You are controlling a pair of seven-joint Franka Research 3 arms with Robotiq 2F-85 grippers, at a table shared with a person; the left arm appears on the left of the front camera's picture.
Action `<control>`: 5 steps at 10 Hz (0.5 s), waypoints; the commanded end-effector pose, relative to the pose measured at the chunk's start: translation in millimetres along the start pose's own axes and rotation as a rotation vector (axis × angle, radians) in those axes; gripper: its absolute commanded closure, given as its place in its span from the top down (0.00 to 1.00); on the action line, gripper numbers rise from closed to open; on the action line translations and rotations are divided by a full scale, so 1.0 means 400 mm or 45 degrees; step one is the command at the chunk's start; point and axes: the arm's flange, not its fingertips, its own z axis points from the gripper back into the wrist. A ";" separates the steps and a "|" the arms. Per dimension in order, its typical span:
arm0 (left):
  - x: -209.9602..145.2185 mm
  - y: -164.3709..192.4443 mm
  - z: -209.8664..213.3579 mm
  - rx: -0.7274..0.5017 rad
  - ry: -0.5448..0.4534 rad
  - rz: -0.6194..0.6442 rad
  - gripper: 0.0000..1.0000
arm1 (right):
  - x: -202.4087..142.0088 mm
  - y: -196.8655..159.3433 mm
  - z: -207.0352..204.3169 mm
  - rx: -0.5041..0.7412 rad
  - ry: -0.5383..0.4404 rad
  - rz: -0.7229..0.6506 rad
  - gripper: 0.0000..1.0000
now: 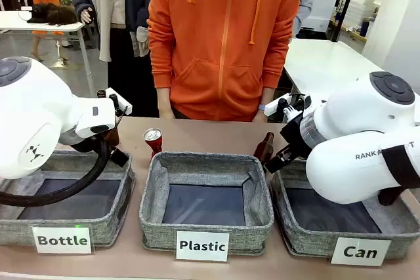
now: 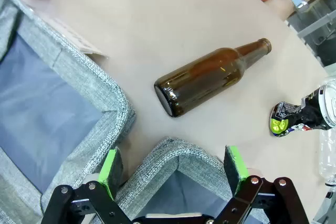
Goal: Sort the can waste into the basket.
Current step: Pick up the can waste from the table and place it in the right Fabric basket.
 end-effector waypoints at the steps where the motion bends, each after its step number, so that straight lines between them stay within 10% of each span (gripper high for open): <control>1: 0.000 0.000 0.000 0.000 -0.001 0.000 1.00 | 0.000 0.000 0.000 0.000 0.000 0.000 1.00; 5: 0.000 0.000 0.000 0.000 -0.001 0.000 1.00 | 0.000 0.000 0.000 0.000 0.000 0.000 1.00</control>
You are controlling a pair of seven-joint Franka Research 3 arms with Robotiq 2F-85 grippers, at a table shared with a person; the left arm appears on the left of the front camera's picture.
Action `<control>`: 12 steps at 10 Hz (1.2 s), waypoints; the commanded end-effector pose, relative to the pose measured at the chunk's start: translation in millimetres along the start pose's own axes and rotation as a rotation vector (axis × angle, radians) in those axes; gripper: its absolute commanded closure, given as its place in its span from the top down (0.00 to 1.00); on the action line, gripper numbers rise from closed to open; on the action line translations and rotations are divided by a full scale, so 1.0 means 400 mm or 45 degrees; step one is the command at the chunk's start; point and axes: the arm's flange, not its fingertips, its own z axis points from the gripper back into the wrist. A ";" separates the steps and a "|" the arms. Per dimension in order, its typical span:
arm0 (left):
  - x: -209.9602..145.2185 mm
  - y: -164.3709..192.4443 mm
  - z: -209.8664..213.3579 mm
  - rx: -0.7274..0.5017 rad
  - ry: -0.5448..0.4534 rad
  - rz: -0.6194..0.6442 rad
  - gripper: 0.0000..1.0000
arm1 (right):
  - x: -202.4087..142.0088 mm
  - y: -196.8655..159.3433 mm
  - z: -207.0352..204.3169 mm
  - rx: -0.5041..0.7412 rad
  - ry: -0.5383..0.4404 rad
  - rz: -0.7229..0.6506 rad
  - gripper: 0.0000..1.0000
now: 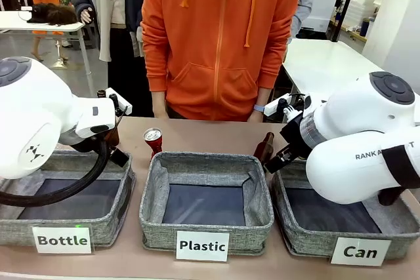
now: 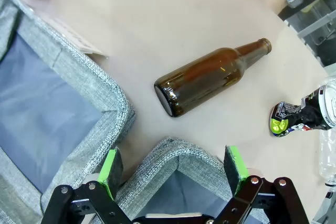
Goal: Sort the can waste into the basket.
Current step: Pick up the can waste from the table and place it in the right Fabric basket.
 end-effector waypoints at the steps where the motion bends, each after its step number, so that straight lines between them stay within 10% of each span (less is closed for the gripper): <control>1: 0.000 0.000 0.000 0.000 0.000 0.000 1.00 | 0.000 0.000 0.000 0.000 -0.001 -0.001 1.00; 12: 0.000 0.000 0.000 0.000 0.000 0.000 1.00 | 0.000 0.000 0.000 0.000 -0.001 -0.001 1.00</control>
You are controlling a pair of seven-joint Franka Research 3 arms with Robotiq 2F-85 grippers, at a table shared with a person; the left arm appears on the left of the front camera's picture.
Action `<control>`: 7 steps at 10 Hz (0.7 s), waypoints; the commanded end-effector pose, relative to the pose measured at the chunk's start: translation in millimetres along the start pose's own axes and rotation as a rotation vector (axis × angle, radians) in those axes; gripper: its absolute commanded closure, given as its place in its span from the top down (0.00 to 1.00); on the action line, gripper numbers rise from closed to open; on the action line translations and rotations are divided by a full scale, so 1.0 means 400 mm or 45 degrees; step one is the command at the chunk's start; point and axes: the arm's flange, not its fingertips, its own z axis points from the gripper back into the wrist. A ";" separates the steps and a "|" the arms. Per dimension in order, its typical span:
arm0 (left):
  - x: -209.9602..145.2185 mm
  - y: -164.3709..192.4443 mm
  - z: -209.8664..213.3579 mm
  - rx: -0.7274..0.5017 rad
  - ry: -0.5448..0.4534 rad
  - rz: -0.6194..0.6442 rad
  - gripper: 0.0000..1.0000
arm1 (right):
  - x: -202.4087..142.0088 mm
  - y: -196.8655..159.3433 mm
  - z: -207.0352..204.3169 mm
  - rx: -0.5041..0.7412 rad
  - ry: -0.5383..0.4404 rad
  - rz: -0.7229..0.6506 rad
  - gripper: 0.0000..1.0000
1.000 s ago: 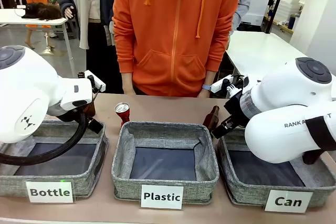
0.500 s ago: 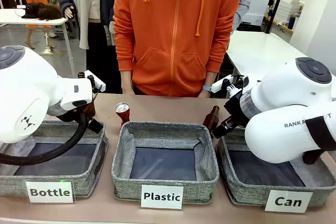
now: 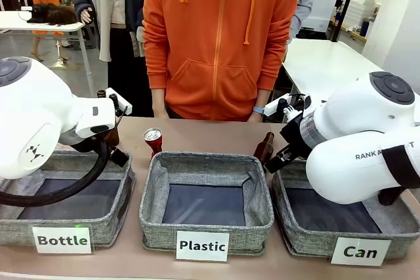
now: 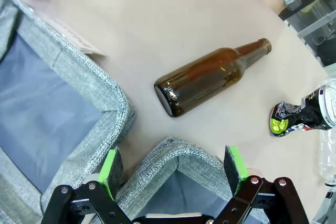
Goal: Sort the can waste into the basket.
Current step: Pick up the can waste from the table and place it in the right Fabric basket.
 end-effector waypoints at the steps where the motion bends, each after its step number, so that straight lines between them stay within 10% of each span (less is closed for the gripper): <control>1: 0.000 0.000 0.000 0.000 0.000 0.000 1.00 | 0.000 0.000 0.000 0.000 0.000 0.000 1.00; 4: 0.016 0.027 0.261 -0.282 -0.108 0.029 1.00 | 0.032 0.030 0.222 -0.012 -0.054 -0.080 1.00; 7: -0.043 0.098 0.487 -0.543 -0.057 0.106 1.00 | -0.060 -0.024 0.484 0.397 -0.070 -0.298 1.00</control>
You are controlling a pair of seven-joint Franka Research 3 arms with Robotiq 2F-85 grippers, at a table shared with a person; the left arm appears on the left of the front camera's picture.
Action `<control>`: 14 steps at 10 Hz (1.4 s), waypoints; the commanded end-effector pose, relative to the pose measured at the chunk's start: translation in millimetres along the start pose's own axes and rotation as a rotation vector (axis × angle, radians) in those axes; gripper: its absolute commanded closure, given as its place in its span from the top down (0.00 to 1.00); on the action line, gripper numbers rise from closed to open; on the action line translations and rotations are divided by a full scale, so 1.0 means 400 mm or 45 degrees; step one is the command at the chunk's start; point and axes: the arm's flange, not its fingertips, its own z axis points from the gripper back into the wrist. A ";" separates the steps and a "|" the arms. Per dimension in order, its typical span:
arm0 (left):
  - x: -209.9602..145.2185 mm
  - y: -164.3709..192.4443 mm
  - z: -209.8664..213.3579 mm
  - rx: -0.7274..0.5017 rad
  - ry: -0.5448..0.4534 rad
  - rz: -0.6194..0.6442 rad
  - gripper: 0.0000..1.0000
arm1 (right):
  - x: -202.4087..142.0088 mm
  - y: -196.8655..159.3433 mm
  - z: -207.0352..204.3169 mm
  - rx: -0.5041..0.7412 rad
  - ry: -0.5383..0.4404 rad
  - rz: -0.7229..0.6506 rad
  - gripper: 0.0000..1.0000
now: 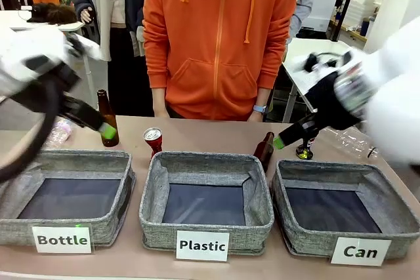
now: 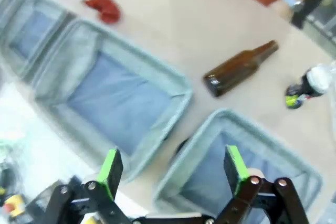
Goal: Sort the can waste into the basket.
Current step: Pick up the can waste from the table and place it in the right Fabric basket.
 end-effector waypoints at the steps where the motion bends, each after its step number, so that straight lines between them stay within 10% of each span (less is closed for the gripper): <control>1: -0.060 0.118 0.132 -0.267 0.029 -0.017 1.00 | -0.125 -0.060 0.206 0.294 -0.095 -0.086 1.00; 5: -0.272 0.445 0.307 -0.633 -0.399 0.365 1.00 | -0.411 -0.319 0.430 0.437 -0.450 -0.498 1.00; 8: -0.494 0.570 0.226 -0.786 -0.713 0.719 1.00 | -0.610 -0.541 0.407 0.619 -0.634 -0.854 1.00; 14: -0.585 0.565 0.189 -0.796 -0.865 0.905 1.00 | -0.736 -0.661 0.413 0.623 -0.678 -1.068 1.00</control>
